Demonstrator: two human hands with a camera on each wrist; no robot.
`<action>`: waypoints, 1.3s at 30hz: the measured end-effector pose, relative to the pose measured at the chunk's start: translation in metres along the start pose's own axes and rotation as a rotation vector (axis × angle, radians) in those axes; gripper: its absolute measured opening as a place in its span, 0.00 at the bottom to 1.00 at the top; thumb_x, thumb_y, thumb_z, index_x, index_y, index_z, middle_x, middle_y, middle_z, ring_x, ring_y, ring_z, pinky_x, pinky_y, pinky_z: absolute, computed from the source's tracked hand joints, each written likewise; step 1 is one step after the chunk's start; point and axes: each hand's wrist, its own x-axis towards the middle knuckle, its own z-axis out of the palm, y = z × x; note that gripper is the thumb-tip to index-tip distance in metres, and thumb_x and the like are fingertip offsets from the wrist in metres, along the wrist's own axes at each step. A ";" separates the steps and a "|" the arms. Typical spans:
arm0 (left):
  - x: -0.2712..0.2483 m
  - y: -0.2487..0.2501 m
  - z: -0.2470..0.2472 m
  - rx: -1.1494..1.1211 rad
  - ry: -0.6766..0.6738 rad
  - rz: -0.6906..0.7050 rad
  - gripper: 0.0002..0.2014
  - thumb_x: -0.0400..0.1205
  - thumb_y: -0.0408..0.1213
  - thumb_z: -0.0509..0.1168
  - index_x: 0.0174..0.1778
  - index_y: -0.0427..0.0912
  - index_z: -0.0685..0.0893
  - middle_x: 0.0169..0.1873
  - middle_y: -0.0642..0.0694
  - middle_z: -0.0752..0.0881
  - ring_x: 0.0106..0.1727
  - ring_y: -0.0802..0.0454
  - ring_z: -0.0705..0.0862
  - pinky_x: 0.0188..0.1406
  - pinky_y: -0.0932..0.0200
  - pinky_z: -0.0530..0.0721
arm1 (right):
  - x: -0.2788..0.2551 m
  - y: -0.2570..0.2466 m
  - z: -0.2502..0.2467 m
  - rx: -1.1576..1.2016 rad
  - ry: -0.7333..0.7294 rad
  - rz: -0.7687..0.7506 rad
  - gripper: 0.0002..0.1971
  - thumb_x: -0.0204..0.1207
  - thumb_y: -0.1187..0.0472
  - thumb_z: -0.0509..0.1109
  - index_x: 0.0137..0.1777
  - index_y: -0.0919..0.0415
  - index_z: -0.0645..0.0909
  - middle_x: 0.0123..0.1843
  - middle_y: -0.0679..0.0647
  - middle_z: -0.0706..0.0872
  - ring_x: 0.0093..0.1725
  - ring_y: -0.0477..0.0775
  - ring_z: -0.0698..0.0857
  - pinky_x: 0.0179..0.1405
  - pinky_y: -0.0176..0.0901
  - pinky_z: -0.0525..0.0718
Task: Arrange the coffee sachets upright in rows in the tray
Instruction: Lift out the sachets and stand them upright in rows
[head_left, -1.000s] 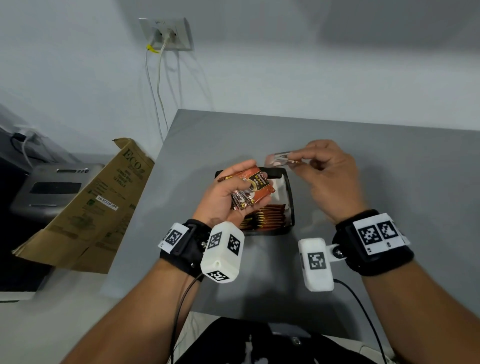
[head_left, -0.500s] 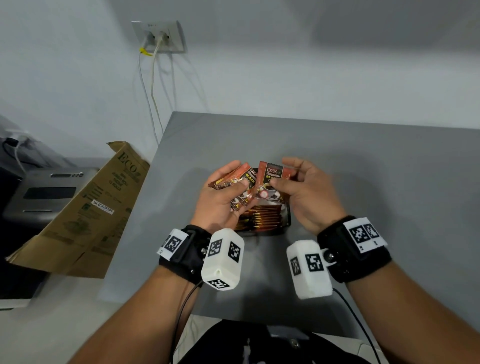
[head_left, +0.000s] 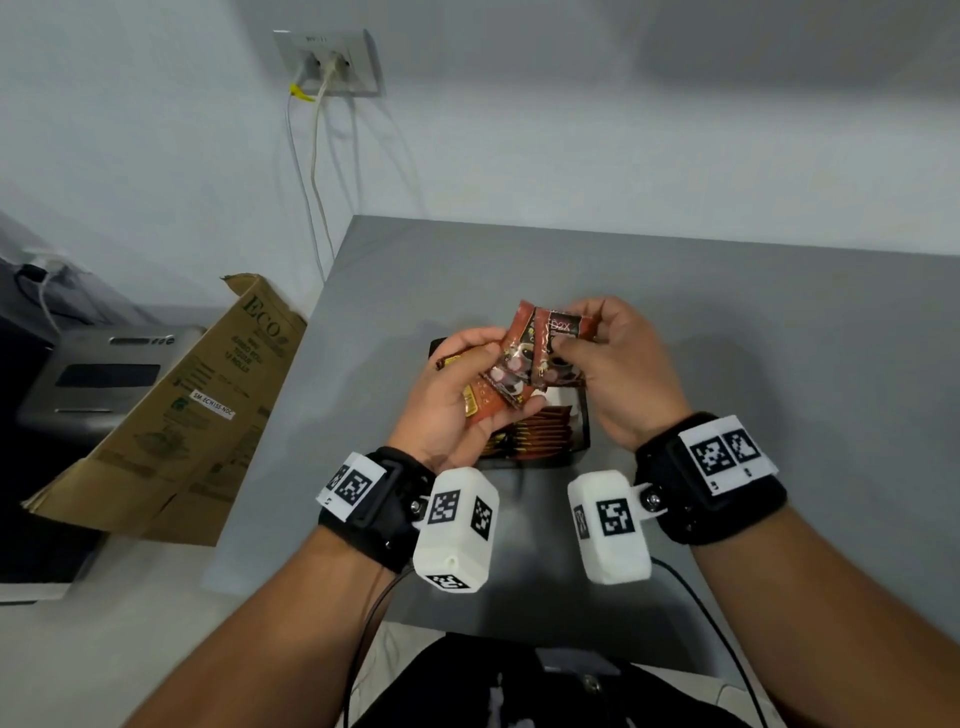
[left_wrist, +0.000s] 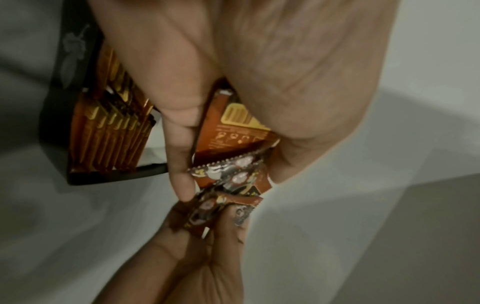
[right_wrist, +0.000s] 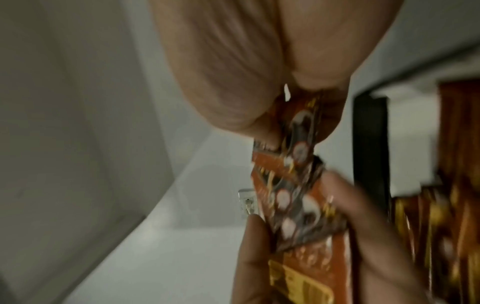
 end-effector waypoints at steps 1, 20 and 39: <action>0.000 0.001 0.000 0.020 -0.001 -0.007 0.07 0.79 0.28 0.65 0.51 0.41 0.82 0.47 0.35 0.89 0.43 0.35 0.90 0.41 0.42 0.90 | 0.000 -0.003 -0.002 -0.052 -0.024 -0.043 0.14 0.75 0.77 0.71 0.52 0.57 0.81 0.49 0.61 0.90 0.43 0.50 0.88 0.40 0.42 0.87; 0.009 -0.001 0.002 -0.107 0.168 0.062 0.09 0.82 0.22 0.61 0.44 0.40 0.78 0.46 0.32 0.87 0.43 0.35 0.88 0.47 0.36 0.90 | 0.012 -0.005 -0.018 0.387 -0.048 0.146 0.11 0.84 0.70 0.64 0.64 0.64 0.80 0.52 0.62 0.89 0.46 0.58 0.85 0.42 0.46 0.80; 0.008 -0.002 0.001 0.008 0.173 0.102 0.17 0.79 0.14 0.64 0.55 0.39 0.82 0.50 0.36 0.87 0.46 0.38 0.90 0.38 0.43 0.91 | -0.004 0.005 -0.016 0.360 -0.155 0.235 0.12 0.84 0.69 0.63 0.63 0.73 0.82 0.46 0.64 0.90 0.41 0.58 0.87 0.40 0.45 0.87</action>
